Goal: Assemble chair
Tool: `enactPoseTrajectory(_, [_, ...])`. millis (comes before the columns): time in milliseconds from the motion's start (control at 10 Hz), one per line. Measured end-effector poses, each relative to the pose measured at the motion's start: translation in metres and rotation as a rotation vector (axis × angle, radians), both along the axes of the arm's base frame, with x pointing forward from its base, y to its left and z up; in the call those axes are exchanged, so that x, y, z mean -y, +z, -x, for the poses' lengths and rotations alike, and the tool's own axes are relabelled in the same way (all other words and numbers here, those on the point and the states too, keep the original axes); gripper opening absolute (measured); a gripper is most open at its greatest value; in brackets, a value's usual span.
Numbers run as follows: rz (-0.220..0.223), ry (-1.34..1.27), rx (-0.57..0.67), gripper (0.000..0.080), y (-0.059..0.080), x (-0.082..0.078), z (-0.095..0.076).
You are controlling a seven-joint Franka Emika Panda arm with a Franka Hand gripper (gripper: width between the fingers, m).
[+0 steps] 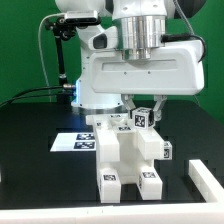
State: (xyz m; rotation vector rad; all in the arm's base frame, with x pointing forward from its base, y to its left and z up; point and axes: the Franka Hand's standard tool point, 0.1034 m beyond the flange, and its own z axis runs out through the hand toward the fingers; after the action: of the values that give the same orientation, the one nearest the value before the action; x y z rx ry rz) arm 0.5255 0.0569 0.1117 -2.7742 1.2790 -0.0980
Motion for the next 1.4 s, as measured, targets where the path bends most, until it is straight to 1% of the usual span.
enactPoseTrajectory(400, [-0.059, -0.297, -0.007, 0.0284, 0.0, 0.0, -0.001])
enactPoseTrajectory(500, [-0.065, -0.322, -0.004, 0.0284, 0.0, 0.0, -0.002])
enactPoseTrajectory(600, [-0.067, -0.321, -0.004, 0.0322, 0.0, 0.0, -0.001])
enactPoseTrajectory(700, [-0.065, -0.298, -0.003, 0.0322, 0.0, 0.0, -0.001])
enactPoseTrajectory(800, [-0.064, -0.289, -0.002, 0.0516, 0.0, -0.001, -0.001])
enactPoseTrajectory(900, [-0.055, -0.189, 0.004, 0.0608, 0.0, -0.003, -0.001])
enactPoseTrajectory(1000, [-0.036, 0.0, 0.02, 0.0642, 0.001, -0.002, -0.002])
enactPoseTrajectory(1100, [-0.018, 0.17, 0.031, 0.0642, 0.001, -0.003, -0.002])
enactPoseTrajectory(1200, [0.005, 0.378, 0.04, 0.0642, 0.0, -0.007, -0.001])
enactPoseTrajectory(1300, [0.015, 0.482, 0.043, 0.0648, 0.0, -0.009, 0.0])
enactPoseTrajectory(1400, [0.023, 0.517, 0.053, 0.0649, 0.001, -0.009, 0.001])
